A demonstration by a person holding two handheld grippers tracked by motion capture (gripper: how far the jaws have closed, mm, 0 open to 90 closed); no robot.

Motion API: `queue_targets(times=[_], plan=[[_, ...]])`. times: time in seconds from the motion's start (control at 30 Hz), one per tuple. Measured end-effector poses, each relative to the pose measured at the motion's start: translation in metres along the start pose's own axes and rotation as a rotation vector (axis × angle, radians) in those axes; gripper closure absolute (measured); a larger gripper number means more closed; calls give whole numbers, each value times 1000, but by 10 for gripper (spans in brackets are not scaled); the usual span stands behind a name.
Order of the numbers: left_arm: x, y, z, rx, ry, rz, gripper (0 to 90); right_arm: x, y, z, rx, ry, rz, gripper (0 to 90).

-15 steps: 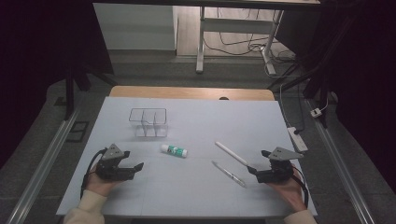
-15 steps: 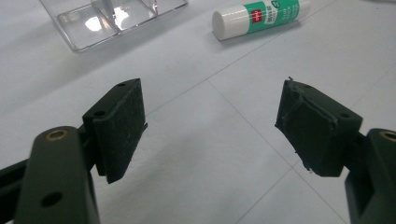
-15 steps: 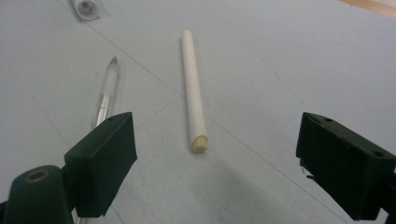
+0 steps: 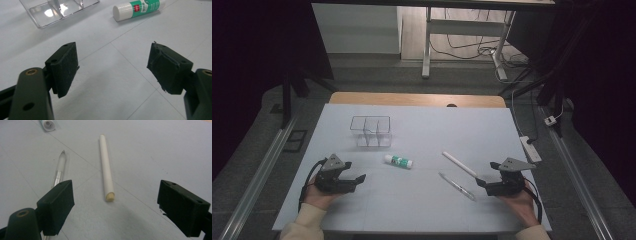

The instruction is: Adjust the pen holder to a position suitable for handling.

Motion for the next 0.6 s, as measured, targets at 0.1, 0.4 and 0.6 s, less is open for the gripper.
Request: queue_targets(times=[0.1, 0.4, 0.6], plan=[[1, 0, 2, 1, -6, -4, 250, 0, 0, 0, -4, 1, -3, 135], [5, -2, 5, 9, -7, -17, 255, 0, -1, -2, -17, 9, -11, 154], [10, -7, 5, 23, -10, -24, 255, 1, -1, -3, -26, 8, -22, 160]])
Point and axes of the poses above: each handheld gripper's, and its own axes: y roughly forward along the jaws, x roughly out of its top, z roughly to its left, the point moved 4 cm from there along y, roughly forward along the jaws, and after that the axes turned 11 degrees about -z, right-handed, at the moved point
